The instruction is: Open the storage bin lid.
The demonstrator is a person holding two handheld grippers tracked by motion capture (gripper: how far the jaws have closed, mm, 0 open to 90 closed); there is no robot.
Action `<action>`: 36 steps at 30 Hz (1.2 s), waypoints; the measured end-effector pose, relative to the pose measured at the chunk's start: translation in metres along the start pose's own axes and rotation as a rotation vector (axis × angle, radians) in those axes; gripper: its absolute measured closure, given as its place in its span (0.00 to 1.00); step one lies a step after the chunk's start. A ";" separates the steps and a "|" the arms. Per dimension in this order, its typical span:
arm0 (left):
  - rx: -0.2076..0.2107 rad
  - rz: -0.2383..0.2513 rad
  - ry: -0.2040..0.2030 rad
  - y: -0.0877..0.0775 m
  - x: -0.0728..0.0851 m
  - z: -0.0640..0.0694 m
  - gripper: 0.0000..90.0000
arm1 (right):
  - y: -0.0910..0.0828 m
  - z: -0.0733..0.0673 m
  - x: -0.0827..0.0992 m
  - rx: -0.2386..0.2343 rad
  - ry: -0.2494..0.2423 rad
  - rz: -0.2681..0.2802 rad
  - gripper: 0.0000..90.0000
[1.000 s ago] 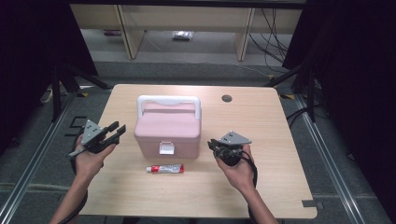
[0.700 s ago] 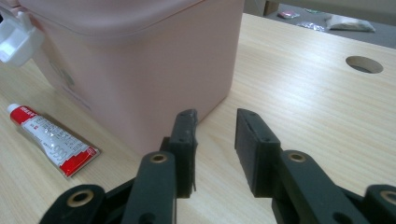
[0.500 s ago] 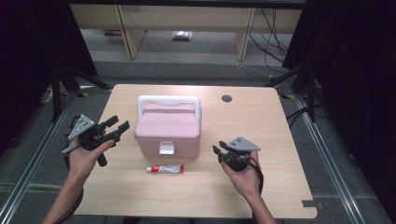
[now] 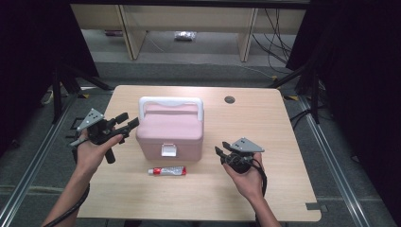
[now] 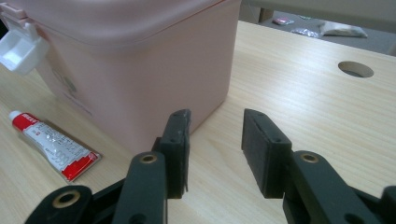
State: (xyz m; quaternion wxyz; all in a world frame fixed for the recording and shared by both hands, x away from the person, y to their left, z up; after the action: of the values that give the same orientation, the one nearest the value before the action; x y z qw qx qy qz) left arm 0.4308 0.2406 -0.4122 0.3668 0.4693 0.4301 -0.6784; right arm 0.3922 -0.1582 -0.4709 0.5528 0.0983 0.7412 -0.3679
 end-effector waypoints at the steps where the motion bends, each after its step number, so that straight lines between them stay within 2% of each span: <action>1: 0.003 -0.008 0.002 0.003 -0.002 0.001 0.47 | 0.000 0.000 0.000 -0.001 0.000 -0.004 0.70; 2: 0.008 -0.009 -0.002 0.005 -0.003 0.002 0.47 | 0.000 -0.001 -0.001 -0.005 0.019 -0.001 0.70; 3: 0.011 -0.013 -0.002 0.008 -0.004 0.003 0.47 | -0.001 -0.002 -0.002 0.011 0.005 0.000 0.70; 5: 0.008 -0.028 -0.008 0.012 -0.006 0.004 0.48 | -0.002 -0.003 -0.004 0.001 0.012 0.012 0.70; 6: 0.009 -0.033 -0.007 0.014 -0.007 0.005 0.48 | -0.003 -0.002 -0.004 0.020 -0.006 0.016 0.70; 7: 0.009 -0.035 -0.003 0.016 -0.009 0.005 0.48 | -0.003 -0.004 -0.004 0.010 0.015 0.015 0.70; 8: 0.007 -0.039 -0.003 0.017 -0.010 0.006 0.48 | -0.004 -0.003 -0.005 0.025 -0.005 0.020 0.70; 10: 0.003 -0.037 -0.004 0.019 -0.013 0.006 0.49 | -0.003 -0.006 -0.005 -0.001 0.030 0.022 0.70; 11: -0.004 -0.038 -0.007 0.020 -0.014 0.006 0.49 | -0.003 -0.005 -0.006 0.004 0.005 0.022 0.70; 12: -0.010 -0.043 -0.003 0.021 -0.014 0.006 0.49 | -0.004 -0.006 -0.006 0.009 0.012 0.017 0.70; 13: -0.015 -0.050 0.000 0.023 -0.014 0.005 0.49 | -0.003 -0.005 -0.006 0.017 -0.004 0.031 0.69; 15: -0.029 -0.066 -0.001 0.027 -0.013 0.003 0.50 | -0.004 -0.005 -0.006 0.008 -0.001 0.013 0.69; 18: -0.037 -0.085 -0.003 0.033 -0.011 0.001 0.51 | -0.003 -0.004 -0.005 0.015 -0.005 0.016 0.69; 19: -0.038 -0.090 -0.002 0.036 -0.010 0.001 0.51 | -0.002 -0.006 -0.005 0.010 0.034 0.017 0.69; 20: -0.039 -0.094 0.000 0.037 -0.010 0.001 0.51 | -0.001 -0.004 -0.005 0.000 0.014 0.016 0.69; 23: -0.042 -0.106 -0.002 0.042 -0.010 0.001 0.52 | -0.001 -0.005 -0.005 0.008 0.018 0.014 0.69; 29: -0.045 -0.117 -0.008 0.049 -0.011 0.002 0.57 | 0.001 -0.006 -0.004 0.008 0.008 0.012 0.69; 30: -0.048 -0.119 -0.010 0.050 -0.011 0.003 0.59 | 0.000 -0.007 -0.004 0.005 0.027 0.010 0.69; 31: -0.050 -0.123 -0.005 0.051 -0.011 0.002 0.60 | 0.002 -0.007 -0.004 0.011 0.017 0.026 0.69; 33: -0.055 -0.129 -0.002 0.053 -0.011 0.002 0.64 | 0.002 -0.006 -0.005 -0.005 0.014 0.019 0.69; 36: -0.064 -0.140 -0.003 0.055 -0.011 0.002 0.66 | 0.001 -0.006 -0.005 0.001 0.015 0.008 0.69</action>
State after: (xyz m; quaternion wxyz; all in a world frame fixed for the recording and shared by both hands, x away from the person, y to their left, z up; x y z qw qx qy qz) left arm 0.4826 0.2198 -0.4146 0.3341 0.4250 0.4828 -0.6889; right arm 0.3896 -0.1522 -0.4660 0.5487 0.1044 0.7447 -0.3654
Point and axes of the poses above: each handheld gripper's, and its own axes: y roughly forward along the jaws, x roughly out of its underside, z roughly to its right, the point moved 2 cm from there along y, roughly forward along the jaws, and after that the axes turned 14 degrees about -x, right-handed, at the moved point
